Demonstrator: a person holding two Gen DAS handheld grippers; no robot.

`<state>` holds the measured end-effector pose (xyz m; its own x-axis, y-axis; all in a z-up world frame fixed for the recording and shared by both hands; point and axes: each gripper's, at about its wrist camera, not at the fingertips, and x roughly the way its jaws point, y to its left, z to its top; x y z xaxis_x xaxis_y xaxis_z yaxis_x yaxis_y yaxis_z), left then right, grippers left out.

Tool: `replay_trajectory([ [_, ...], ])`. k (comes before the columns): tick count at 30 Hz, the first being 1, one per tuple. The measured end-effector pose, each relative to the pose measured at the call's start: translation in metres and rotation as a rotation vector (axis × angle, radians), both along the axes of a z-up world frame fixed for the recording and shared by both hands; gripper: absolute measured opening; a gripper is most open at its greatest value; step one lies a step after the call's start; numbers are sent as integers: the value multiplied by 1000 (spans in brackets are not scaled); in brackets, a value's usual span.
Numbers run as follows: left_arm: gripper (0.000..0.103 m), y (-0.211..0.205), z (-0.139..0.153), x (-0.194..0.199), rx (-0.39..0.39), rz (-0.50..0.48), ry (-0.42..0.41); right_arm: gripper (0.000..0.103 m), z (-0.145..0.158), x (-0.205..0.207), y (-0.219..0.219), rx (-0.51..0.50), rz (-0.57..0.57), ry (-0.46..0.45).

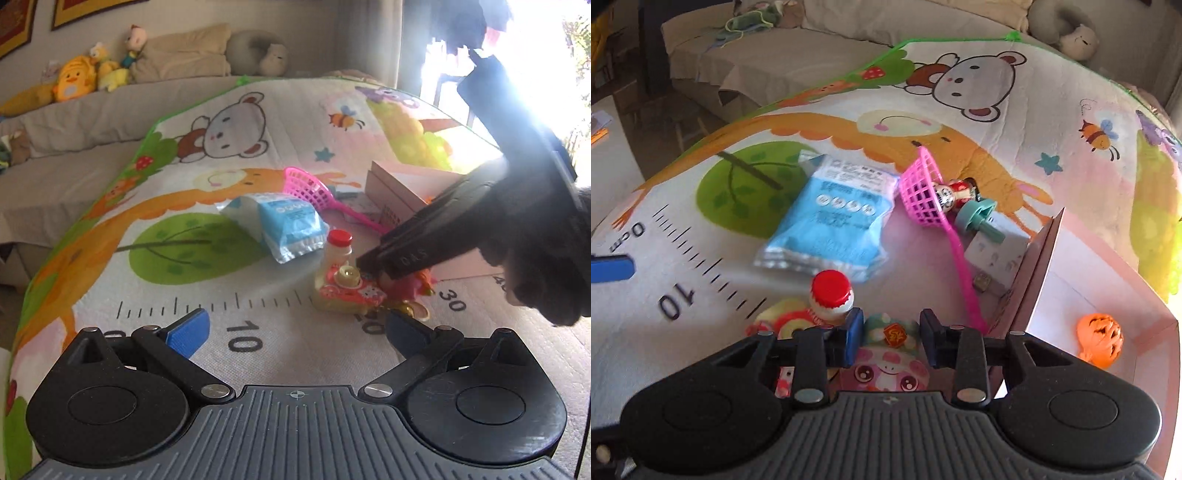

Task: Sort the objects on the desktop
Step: 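Grasp the pink pig figure with the right tool, then grasp the pink keyring toy with the left tool while the right tool holds the pig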

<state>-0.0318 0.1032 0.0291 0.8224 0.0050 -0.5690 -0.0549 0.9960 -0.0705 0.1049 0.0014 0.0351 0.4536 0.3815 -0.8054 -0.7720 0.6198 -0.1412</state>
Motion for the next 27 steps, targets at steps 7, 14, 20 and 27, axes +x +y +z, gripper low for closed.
replay_trajectory([
  [7, 103, -12, -4, 3, 12, -42, 35, 33, 5, -47, -63, 67, 25, 82],
  [14, 103, -30, -9, 21, -11, -43, 80, 38, 3, -70, -125, 39, -100, -119],
  [20, 103, -47, -13, 47, 34, -6, 93, 64, 10, -59, -178, 152, -260, -158],
  [27, 103, -73, -15, 56, -26, -187, 136, 73, -1, -59, -207, 230, -342, -110],
])
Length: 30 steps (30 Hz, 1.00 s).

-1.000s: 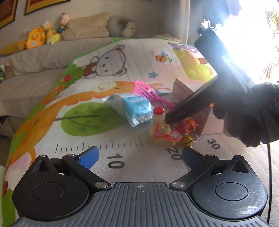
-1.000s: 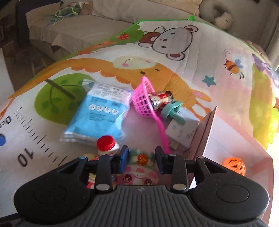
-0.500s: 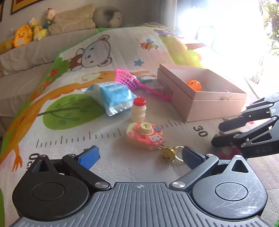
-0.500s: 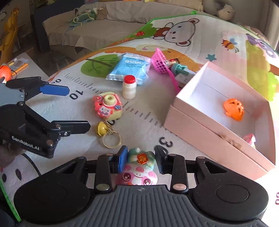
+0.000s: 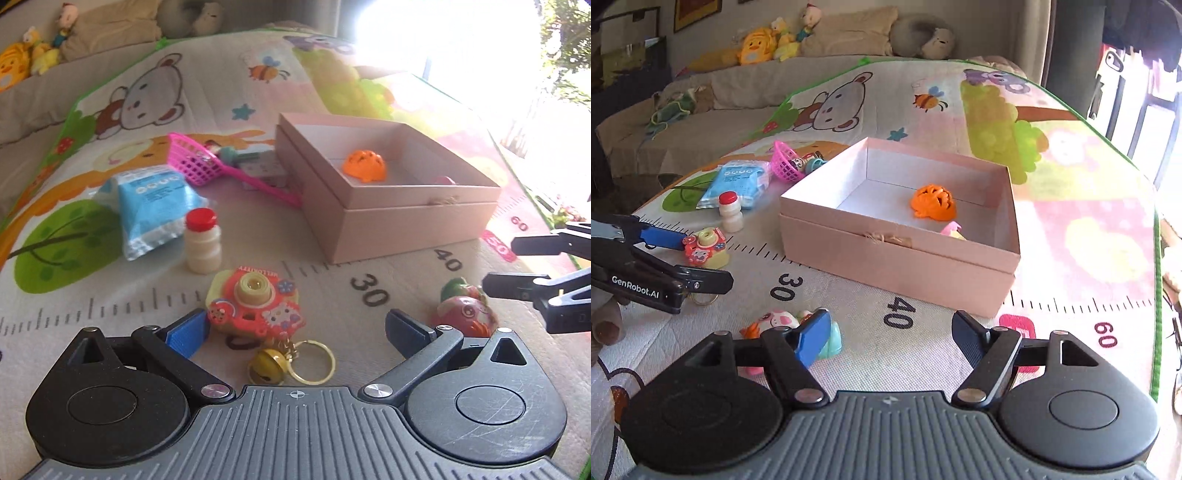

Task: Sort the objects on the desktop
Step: 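Grasp the pink keyring toy with the left tool while the right tool holds the pig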

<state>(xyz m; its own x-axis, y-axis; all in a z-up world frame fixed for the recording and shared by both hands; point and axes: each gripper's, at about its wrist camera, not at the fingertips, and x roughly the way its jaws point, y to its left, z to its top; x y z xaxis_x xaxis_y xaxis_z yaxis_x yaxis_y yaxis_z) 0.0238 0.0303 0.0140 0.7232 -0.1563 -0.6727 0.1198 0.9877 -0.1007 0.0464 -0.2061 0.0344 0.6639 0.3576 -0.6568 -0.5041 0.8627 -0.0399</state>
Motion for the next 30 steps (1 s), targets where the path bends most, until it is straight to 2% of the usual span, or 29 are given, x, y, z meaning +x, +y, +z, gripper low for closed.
replay_trajectory([
  [4, 103, -6, -6, 2, 8, 18, 36, 73, -7, -5, -9, 34, -9, 20],
  [7, 103, -8, -7, 1, 14, 37, 33, 77, -7, -10, -13, 69, 14, 26],
  [13, 103, -20, -10, 1, 96, 19, 34, 83, -7, -21, -10, 88, 48, 6],
  [16, 103, -21, -10, 1, 102, 26, 38, 85, -9, -20, -12, 97, 35, 13],
  [19, 103, -19, -8, 2, 91, 78, 36, 87, -10, -20, -13, 106, 20, 19],
  [22, 103, -14, -4, 4, 100, 130, -14, 87, -11, -20, -14, 103, 17, 18],
  [23, 102, -11, -3, 7, 98, 142, -19, 87, -11, -21, -14, 101, 17, 15],
  [24, 95, -7, -2, 10, 90, 147, -14, 87, -11, -22, -13, 100, 19, 12],
  [25, 88, -4, -2, 14, 84, 149, -3, 87, -10, -22, -13, 101, 24, 12],
  [26, 75, -2, -3, 17, 79, 151, 7, 87, -10, -23, -13, 102, 30, 13],
  [29, 73, -1, -3, 20, 84, 138, -9, 87, -9, -25, -9, 109, 63, 21],
  [30, 66, -2, -3, 21, 86, 133, -14, 87, -9, -26, -6, 108, 82, 25],
])
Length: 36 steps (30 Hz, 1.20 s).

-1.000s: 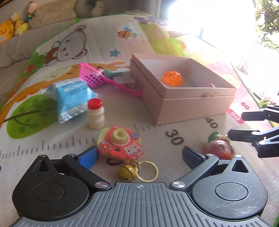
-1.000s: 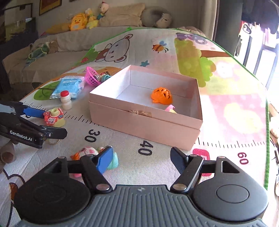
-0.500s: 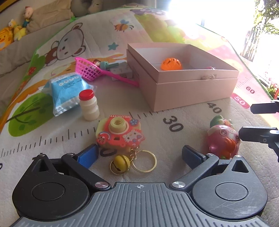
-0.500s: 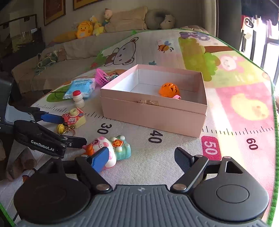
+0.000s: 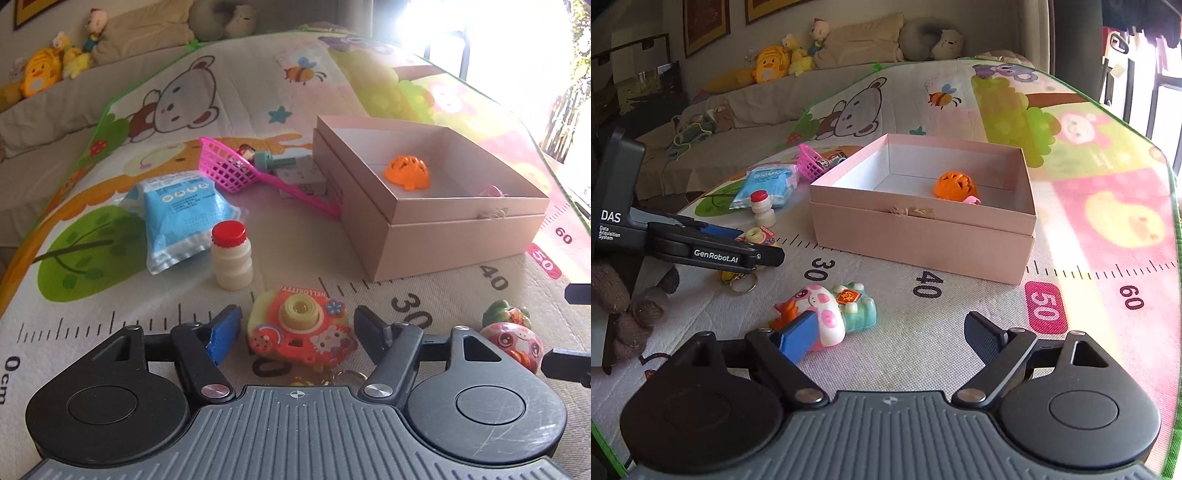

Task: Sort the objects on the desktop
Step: 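Grasp the pink keyring toy with the left tool while the right tool holds the pig, then lift both toys and drop them into the pink box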

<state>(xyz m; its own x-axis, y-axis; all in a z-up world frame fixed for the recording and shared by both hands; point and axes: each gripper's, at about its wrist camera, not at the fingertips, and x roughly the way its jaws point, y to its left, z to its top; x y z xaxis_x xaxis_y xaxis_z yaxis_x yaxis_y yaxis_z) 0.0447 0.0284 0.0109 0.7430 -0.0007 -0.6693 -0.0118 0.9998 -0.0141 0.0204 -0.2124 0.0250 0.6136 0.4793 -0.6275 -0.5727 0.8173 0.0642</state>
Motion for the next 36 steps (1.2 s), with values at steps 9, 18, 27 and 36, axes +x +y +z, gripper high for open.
replay_trajectory([
  [9, 63, -4, 14, -30, 16, -77, -51, 87, -9, -2, 42, -120, 157, -34],
  [18, 61, -6, 35, -67, -6, -112, -98, 64, 9, 4, 43, -132, 122, -13],
  [27, 61, -31, 137, -62, 32, -217, -404, 64, 131, -8, -11, -1, 28, -258],
  [36, 62, -67, 156, 28, 40, -283, -449, 64, 164, 74, -28, 85, -125, -278],
])
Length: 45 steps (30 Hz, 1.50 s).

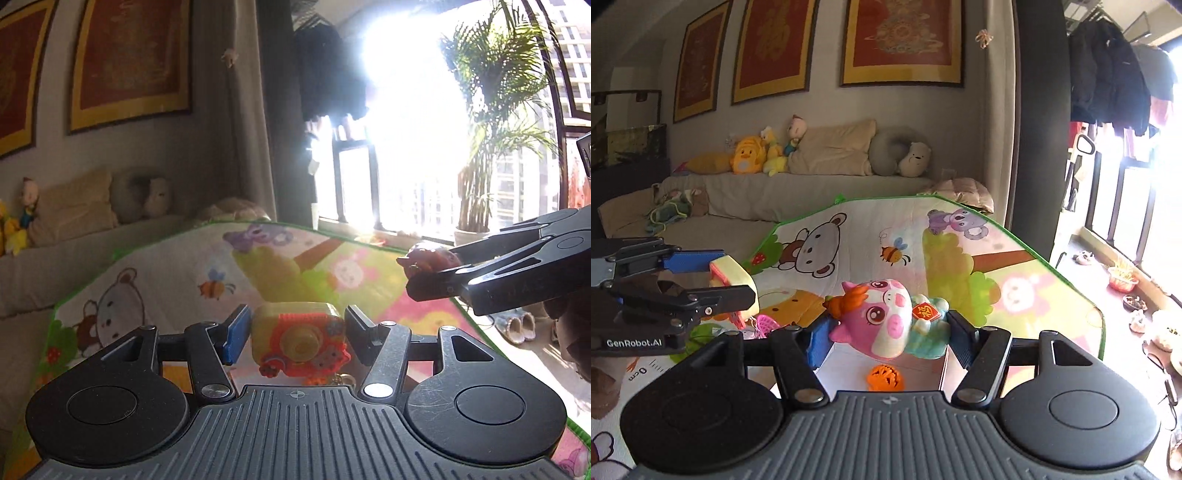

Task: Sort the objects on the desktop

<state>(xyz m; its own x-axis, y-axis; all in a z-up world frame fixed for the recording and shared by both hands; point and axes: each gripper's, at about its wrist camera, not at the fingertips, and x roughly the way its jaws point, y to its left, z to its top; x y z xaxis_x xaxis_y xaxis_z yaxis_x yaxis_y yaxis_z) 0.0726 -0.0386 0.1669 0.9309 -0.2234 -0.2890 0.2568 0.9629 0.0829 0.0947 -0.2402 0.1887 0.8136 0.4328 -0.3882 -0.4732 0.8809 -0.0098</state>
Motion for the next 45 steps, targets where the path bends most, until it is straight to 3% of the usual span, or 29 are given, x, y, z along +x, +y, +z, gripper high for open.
replay_trajectory([
  [1, 65, 1, -6, 12, -26, -8, 16, 65, -5, 12, 3, 1, -2, 18],
  [3, 86, 8, -22, 29, -58, -3, 71, 68, -21, 37, 10, 4, 19, 76],
  [7, 98, 30, -46, 16, -71, 27, 121, 71, -48, 59, 15, 8, -31, 164],
  [12, 100, 65, -92, -22, 15, 141, 206, 71, -62, 51, 23, -49, -25, 151],
  [15, 100, 91, -122, -36, -23, 237, 299, 73, -64, 48, 41, -70, 15, 162],
  [19, 100, 121, -145, -52, -85, 344, 336, 78, -64, 41, 90, -98, 139, 203],
  [25, 101, 139, -157, -67, -179, 350, 340, 77, -74, 74, 163, -59, 210, 381],
  [27, 102, 136, -155, -67, -186, 346, 316, 69, -81, 95, 188, -63, 202, 441],
  [29, 102, 134, -155, -69, -183, 333, 307, 41, -92, 120, 216, -92, 173, 502],
  [34, 103, 134, -156, -68, -207, 320, 304, 38, -125, 179, 272, -243, 39, 455],
  [37, 103, 143, -158, -66, -258, 336, 328, 38, -147, 218, 290, -244, -34, 538],
  [40, 103, 151, -161, -64, -309, 340, 350, 31, -159, 242, 298, -220, -60, 612],
  [45, 103, 151, -161, -66, -324, 313, 342, 27, -168, 236, 299, -185, 12, 727],
])
